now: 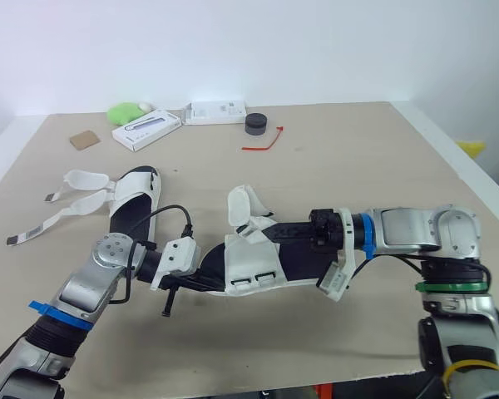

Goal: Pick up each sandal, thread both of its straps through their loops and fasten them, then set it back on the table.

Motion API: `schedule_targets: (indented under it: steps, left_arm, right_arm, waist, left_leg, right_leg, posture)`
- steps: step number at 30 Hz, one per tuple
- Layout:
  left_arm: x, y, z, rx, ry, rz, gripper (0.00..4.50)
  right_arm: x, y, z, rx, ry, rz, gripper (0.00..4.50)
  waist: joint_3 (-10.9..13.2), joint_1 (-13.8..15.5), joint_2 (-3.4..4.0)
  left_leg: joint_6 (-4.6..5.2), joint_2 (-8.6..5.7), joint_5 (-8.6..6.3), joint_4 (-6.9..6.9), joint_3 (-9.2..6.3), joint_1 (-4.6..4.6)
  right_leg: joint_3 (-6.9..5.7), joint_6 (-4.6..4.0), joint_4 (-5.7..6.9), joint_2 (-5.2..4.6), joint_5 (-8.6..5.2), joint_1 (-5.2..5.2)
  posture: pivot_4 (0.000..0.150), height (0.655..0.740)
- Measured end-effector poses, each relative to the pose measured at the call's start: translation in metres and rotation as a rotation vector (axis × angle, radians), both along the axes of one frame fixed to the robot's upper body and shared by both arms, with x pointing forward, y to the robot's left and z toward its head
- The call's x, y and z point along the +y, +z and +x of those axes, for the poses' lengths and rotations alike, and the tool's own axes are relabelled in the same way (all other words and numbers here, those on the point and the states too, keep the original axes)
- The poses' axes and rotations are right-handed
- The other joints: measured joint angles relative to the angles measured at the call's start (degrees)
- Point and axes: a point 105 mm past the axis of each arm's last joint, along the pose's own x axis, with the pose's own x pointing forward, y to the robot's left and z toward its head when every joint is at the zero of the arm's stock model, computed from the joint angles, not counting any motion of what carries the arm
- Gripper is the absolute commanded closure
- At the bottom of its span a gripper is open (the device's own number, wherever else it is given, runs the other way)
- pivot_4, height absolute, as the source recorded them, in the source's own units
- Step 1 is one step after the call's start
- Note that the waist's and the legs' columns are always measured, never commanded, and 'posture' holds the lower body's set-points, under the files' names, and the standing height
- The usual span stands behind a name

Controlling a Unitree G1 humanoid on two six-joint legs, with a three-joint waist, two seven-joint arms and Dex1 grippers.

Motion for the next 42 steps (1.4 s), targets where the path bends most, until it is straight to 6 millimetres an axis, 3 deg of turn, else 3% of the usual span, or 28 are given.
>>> schedule_targets:
  steps: [4,9,13,16,21,23,26,31,36,39,42]
  left_arm:
    - [0.000,0.000,-0.001,-0.007,-0.016,0.000,4.50]
    - [0.002,-0.002,-0.001,-0.011,-0.017,-0.002,4.50]
    - [0.003,-0.002,-0.001,-0.013,-0.024,-0.002,4.50]
    - [0.004,-0.003,-0.002,-0.014,-0.032,0.001,4.50]
    - [0.003,-0.003,-0.003,-0.015,-0.043,-0.001,4.50]
    - [0.002,-0.003,-0.004,-0.014,-0.046,-0.001,4.50]
    - [0.002,-0.003,-0.004,-0.012,-0.048,-0.002,4.50]
    - [0.003,-0.003,-0.004,-0.007,-0.043,0.004,4.50]
    - [0.001,-0.002,-0.004,0.004,-0.041,0.007,4.50]
    - [0.000,-0.002,-0.005,0.010,-0.043,0.010,4.50]
    - [-0.001,-0.001,-0.005,0.010,-0.048,0.011,4.50]
  right_arm:
    - [-0.003,-0.009,0.001,-0.054,0.041,0.015,4.34]
    - [-0.008,-0.023,0.005,0.106,0.038,0.033,4.34]
    - [-0.007,-0.022,-0.001,0.200,0.065,0.046,4.34]
    - [-0.005,-0.024,-0.002,0.368,0.064,0.060,3.44]
    - [-0.008,-0.037,-0.008,0.692,-0.005,0.067,1.02]
    - [-0.009,-0.031,-0.008,0.799,-0.056,0.106,0.14]
    - [-0.008,-0.020,-0.015,1.034,-0.131,0.152,0.06]
    - [-0.002,-0.007,-0.040,1.461,-0.190,0.028,0.06]
    - [0.013,0.012,-0.059,1.714,-0.190,-0.027,0.06]
    - [0.016,0.011,-0.060,1.835,-0.243,-0.017,0.06]
    - [0.016,-0.003,-0.056,1.918,-0.334,0.004,0.06]
  waist:
    - [-0.01,-0.06,-0.03]
    - [0.02,-0.67,-0.18]
    - [0.02,-1.23,-0.20]
    - [0.01,-1.75,-0.23]
    - [0.02,-1.88,-0.26]
    - [0.02,-1.85,-0.25]
    - [0.01,-1.54,-0.25]
    - [-0.01,-1.13,-0.18]
    - [-0.02,-0.46,-0.17]
    - [-0.03,0.12,-0.20]
    - [-0.04,0.29,-0.19]
  left_leg:
    - [0.00,-0.15,-0.01,-0.10,0.20,0.02]
    - [0.12,-0.14,-0.07,-0.14,0.45,0.22]
    - [0.37,-0.11,-0.21,-0.15,0.64,0.25]
    - [0.69,-0.12,-0.39,-0.15,0.82,0.36]
    - [1.09,-0.12,-0.62,-0.15,0.89,0.66]
    - [1.20,-0.10,-0.68,-0.15,0.90,0.65]
    - [1.22,-0.03,-0.70,-0.15,0.77,0.70]
    - [1.23,0.06,-0.70,-0.14,0.69,0.69]
    - [1.22,0.11,-0.69,-0.12,0.59,0.56]
    - [1.21,0.14,-0.69,-0.12,0.40,0.49]
    - [1.20,0.13,-0.69,-0.12,0.27,0.27]
  right_leg:
    - [0.34,0.16,-0.02,-0.01,-0.12,0.01]
    - [0.76,0.45,-0.05,0.04,-0.17,0.13]
    - [0.90,0.60,-0.09,0.02,-0.21,0.15]
    - [1.09,0.46,-0.18,0.01,-0.05,0.21]
    - [1.14,0.51,-0.22,-0.07,-0.10,0.26]
    - [1.11,0.64,-0.20,-0.12,-0.09,0.22]
    - [0.91,0.63,-0.19,-0.41,-0.13,0.18]
    - [0.45,0.46,-0.13,-0.60,-0.21,0.13]
    - [0.09,0.69,-0.08,-0.60,-0.38,0.01]
    - [-0.13,0.59,-0.09,-0.60,-0.43,0.00]
    - [-0.26,0.49,-0.08,-0.62,-0.42,-0.16]
  posture:
    - [0.150,0.7400]
    - [0.150,0.7400]
    - [0.150,0.7400]
    - [0.150,0.7400]
    - [0.150,0.7400]
    - [0.150,0.7400]
    - [0.150,0.7400]
    - [0.150,0.7400]
    - [0.150,0.7400]
    - [0.150,0.7400]
    - [0.150,0.7400]
